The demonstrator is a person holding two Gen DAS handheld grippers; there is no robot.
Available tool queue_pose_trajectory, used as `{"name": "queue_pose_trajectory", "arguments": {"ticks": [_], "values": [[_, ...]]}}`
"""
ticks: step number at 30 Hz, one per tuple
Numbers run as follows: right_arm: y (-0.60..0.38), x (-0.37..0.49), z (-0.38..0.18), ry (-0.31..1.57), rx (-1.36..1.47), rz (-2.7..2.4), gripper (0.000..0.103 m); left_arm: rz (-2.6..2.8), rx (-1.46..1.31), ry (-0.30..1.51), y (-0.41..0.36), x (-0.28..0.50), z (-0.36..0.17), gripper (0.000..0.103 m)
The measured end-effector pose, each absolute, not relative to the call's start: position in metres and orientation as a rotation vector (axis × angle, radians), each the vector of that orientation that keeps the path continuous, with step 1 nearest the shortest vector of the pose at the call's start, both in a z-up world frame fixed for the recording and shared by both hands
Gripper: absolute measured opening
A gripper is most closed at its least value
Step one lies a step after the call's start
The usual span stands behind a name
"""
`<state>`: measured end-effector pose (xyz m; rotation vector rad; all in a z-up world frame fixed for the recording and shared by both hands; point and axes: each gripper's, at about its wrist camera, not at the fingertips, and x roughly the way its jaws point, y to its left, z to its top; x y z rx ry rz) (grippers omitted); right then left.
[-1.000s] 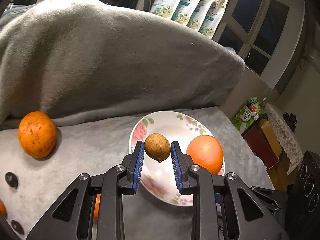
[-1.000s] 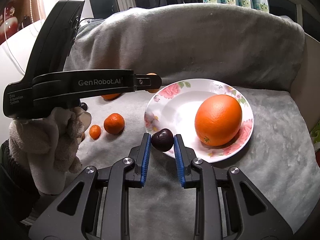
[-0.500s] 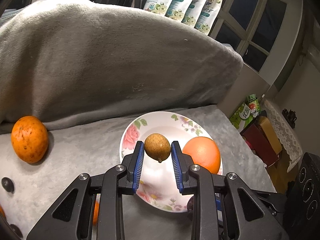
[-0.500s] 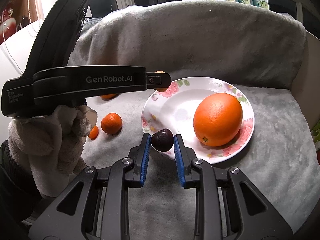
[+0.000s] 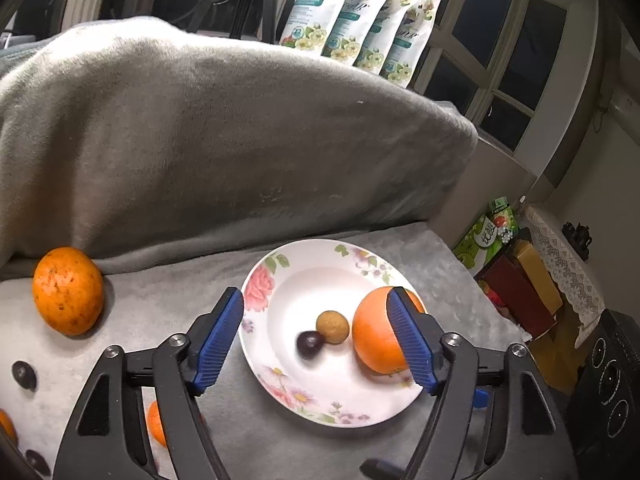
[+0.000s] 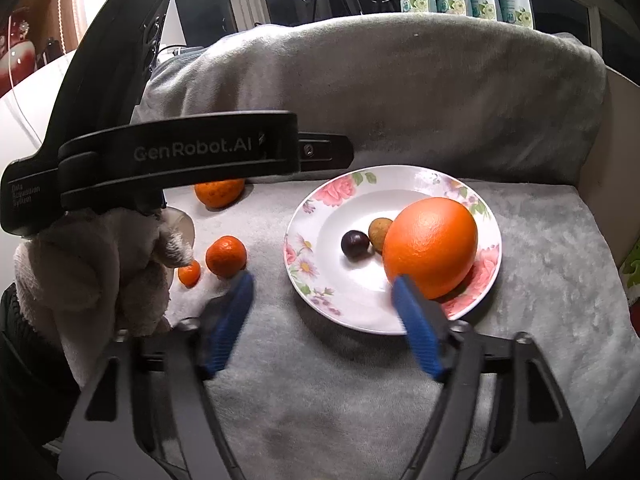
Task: Organize fruits
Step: 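Withdraw both grippers from the plate toward the remaining fruits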
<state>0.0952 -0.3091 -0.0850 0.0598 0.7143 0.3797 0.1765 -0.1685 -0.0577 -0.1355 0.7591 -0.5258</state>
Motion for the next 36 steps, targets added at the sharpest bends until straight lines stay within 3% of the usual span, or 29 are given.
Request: {"name": "queue_pose_trajectory", "arguments": {"ticks": [3, 19, 36], "values": [[-0.309, 0.091, -0.083, 0.707, 0.062, 0.383, 0.089, -0.511, -0.138, 0.765, -0.168, 0.177, -0.056, 0.082], [-0.305, 0.078, -0.072, 0.693, 0.045, 0.379, 0.089, -0.469, -0.144, 0.773, -0.154, 0.158, -0.046, 0.083], [-0.286, 0.072, -0.059, 0.68, 0.05, 0.425, 0.089, -0.351, -0.151, 0.684, -0.078, 0.129, -0.022, 0.083]]}}
